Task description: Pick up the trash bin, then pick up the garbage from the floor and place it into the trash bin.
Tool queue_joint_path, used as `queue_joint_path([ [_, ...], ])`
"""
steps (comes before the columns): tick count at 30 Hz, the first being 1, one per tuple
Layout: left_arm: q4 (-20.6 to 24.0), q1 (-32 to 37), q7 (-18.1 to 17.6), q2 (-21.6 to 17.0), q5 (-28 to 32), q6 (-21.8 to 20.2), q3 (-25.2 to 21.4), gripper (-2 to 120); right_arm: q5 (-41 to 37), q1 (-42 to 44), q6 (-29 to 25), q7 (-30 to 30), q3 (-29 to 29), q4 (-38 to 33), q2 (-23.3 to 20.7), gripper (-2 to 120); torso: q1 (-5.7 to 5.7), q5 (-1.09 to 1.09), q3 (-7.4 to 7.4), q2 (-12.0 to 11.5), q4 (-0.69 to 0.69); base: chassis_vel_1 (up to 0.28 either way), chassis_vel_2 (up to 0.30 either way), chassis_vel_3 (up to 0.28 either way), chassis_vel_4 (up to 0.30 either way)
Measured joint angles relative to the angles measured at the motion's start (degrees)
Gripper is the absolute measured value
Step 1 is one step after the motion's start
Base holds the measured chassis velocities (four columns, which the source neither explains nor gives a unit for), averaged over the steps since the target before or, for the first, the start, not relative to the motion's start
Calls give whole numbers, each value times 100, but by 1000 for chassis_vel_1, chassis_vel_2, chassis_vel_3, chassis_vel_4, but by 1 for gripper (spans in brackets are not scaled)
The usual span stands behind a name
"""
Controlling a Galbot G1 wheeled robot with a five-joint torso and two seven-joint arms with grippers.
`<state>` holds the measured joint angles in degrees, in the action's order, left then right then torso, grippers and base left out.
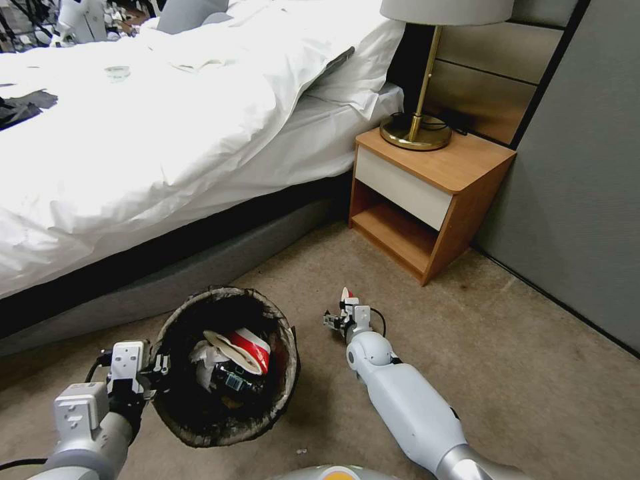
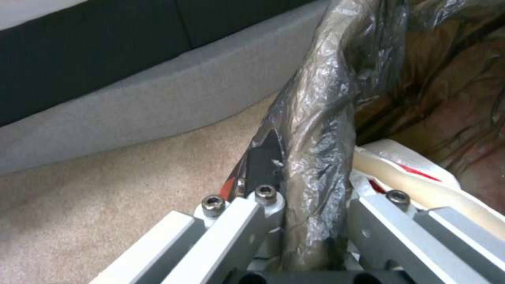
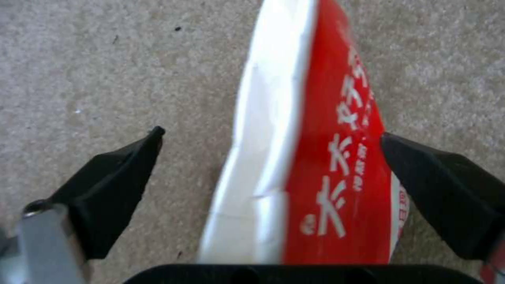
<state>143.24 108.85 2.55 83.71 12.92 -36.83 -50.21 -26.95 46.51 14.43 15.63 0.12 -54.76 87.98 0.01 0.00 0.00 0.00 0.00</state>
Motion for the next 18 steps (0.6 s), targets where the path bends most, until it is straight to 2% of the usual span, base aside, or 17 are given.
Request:
queue_joint_path([
  [2, 0, -8, 3, -8, 0, -2, -1, 0, 10, -54, -81, -7, -23, 151, 13, 91, 0, 0, 0, 0, 0, 0, 0, 0, 0],
  [4, 0, -8, 3, -9, 0, -2, 0, 0, 13, -59, -90, -8, -26, 165, 14, 89, 0, 0, 0, 0, 0, 0, 0, 0, 0],
  [7, 0, -15, 10, -19, 4, -5, -2, 0, 62, -126, -197, -70, -69, 382, 11, 71, 0, 0, 0, 0, 0, 0, 0, 0, 0],
  [8, 0, -15, 10, -19, 4, -5, -2, 0, 62, -126, -197, -70, -69, 382, 11, 71, 0, 0, 0, 0, 0, 0, 0, 0, 0],
  [11, 0, -23, 15, -30, 13, -8, -7, 0, 109, -120, -244, -78, -80, 423, 9, 58, 0, -1, 0, 0, -1, 0, 0, 0, 0],
  [12, 0, -23, 15, -30, 13, -8, -7, 0, 109, -120, -244, -78, -80, 423, 9, 58, 0, -1, 0, 0, -1, 0, 0, 0, 0],
  [15, 0, -28, 16, -33, 14, -8, -10, 0, 123, -103, -254, -76, -87, 415, -2, 41, 0, 0, 0, 0, 0, 0, 0, 0, 0],
  [16, 0, -28, 16, -33, 14, -8, -10, 0, 123, -103, -254, -76, -87, 415, -2, 41, 0, 0, 0, 0, 0, 0, 0, 0, 0],
  [18, 0, -29, 16, -30, 14, -8, -12, 0, 126, -99, -260, -71, -89, 413, -9, 31, 0, 0, 0, 0, -1, 0, 0, 0, 0],
])
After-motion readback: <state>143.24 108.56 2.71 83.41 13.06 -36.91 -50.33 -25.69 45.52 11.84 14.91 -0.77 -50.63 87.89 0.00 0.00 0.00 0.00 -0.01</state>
